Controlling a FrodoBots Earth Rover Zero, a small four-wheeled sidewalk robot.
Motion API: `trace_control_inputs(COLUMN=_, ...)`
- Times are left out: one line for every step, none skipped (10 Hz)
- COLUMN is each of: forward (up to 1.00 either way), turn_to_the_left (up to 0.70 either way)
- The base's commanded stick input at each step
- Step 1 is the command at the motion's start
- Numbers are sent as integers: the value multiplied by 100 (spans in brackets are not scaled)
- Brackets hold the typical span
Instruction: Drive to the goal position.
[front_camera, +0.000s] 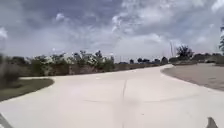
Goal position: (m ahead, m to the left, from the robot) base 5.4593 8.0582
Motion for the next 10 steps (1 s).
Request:
trace_control_inputs(forward=70, turn_to_the_left=0)
trace_control_inputs(forward=70, turn_to_the_left=0)
trace_control_inputs(forward=70, turn_to_the_left=0)
trace_control_inputs(forward=70, turn_to_the_left=0)
trace_control_inputs(forward=70, turn_to_the_left=0)
trace_control_inputs(forward=70, turn_to_the_left=0)
trace_control_inputs(forward=70, turn_to_the_left=0)
trace_control_inputs(forward=70, turn_to_the_left=0)
trace_control_inputs(forward=70, turn_to_the_left=0)
trace_control_inputs(forward=70, turn_to_the_left=11)
